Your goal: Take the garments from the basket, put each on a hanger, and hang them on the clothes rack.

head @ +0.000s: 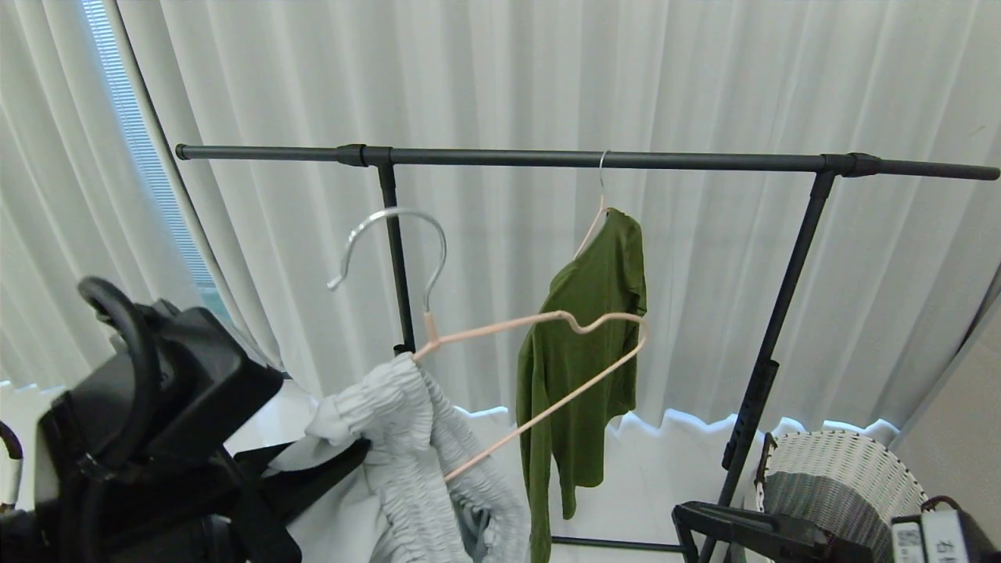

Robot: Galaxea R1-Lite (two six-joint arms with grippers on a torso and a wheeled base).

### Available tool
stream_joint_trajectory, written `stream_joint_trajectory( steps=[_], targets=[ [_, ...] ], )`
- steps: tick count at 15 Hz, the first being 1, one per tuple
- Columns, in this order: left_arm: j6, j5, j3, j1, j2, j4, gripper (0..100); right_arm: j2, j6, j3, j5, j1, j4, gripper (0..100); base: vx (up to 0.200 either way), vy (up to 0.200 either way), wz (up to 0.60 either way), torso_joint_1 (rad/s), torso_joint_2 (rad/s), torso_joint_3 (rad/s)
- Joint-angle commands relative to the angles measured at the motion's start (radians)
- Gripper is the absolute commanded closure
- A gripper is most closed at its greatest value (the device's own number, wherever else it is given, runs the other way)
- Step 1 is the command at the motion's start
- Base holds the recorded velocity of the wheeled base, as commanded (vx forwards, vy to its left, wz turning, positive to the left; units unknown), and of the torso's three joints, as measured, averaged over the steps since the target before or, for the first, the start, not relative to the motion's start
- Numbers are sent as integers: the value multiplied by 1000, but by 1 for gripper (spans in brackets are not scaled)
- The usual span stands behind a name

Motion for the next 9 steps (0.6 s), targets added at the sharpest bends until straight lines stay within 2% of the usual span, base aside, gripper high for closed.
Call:
stream_joint_trajectory(
  steps=[1,3,6,9],
  targets=[
    [1,-1,-64,3,1,0,100,153,89,-62,-1,-41,3,0,0,0,0,0,0,0],
    [4,-2,-93,-5,1,0,100,237,146,-139,0,-105,3,0,0,0,0,0,0,0],
    [6,-2,-110,-25,-1,0,100,351,182,-227,0,-193,3,0,0,0,0,0,0,0],
    [6,-1,-111,-49,-2,0,100,400,201,-247,0,-217,1,0,0,0,0,0,0,0]
  ],
)
